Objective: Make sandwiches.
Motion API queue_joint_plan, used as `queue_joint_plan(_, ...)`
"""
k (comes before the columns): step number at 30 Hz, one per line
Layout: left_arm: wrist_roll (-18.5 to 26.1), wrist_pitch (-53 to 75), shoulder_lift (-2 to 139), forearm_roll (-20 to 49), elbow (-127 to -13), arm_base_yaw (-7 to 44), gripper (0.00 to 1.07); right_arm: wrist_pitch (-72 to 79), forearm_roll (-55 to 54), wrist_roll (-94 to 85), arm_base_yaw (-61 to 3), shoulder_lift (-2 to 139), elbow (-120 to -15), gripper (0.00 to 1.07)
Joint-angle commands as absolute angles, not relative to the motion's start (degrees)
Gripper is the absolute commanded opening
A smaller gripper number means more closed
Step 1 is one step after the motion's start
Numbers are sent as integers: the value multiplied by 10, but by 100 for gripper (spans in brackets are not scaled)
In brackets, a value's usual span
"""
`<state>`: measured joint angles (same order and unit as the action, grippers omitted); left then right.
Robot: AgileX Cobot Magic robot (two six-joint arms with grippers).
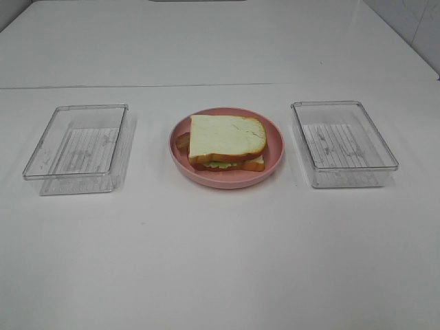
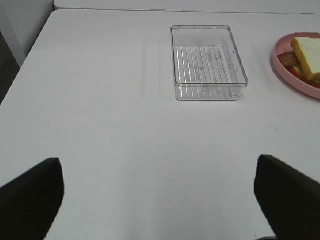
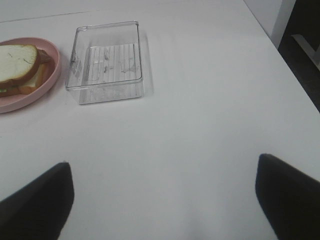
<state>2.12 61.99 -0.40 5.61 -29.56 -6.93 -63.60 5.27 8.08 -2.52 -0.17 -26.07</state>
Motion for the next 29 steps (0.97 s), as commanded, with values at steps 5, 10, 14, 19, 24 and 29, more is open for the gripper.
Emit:
queue_joint_plan(5,21,616,-9,61,-295,-71,98,-631,54,76,-24,-21,-261,91)
queue_joint_plan(10,21,616,-9,61,-295,-71,98,-631,54,76,-24,-21,-261,91)
queue_joint_plan(14,21,616,-9,61,-295,-71,98,-631,54,76,-24,-21,-261,91)
queue_joint_plan(19,21,616,-9,61,-295,-71,98,-631,54,76,-24,-21,-261,91)
queue_joint_plan(24,21,616,-9,61,-295,-71,98,-631,54,76,-24,-21,-261,91)
queue_joint_plan(29,21,616,-9,61,-295,-71,98,-631,54,76,-24,-21,-261,91)
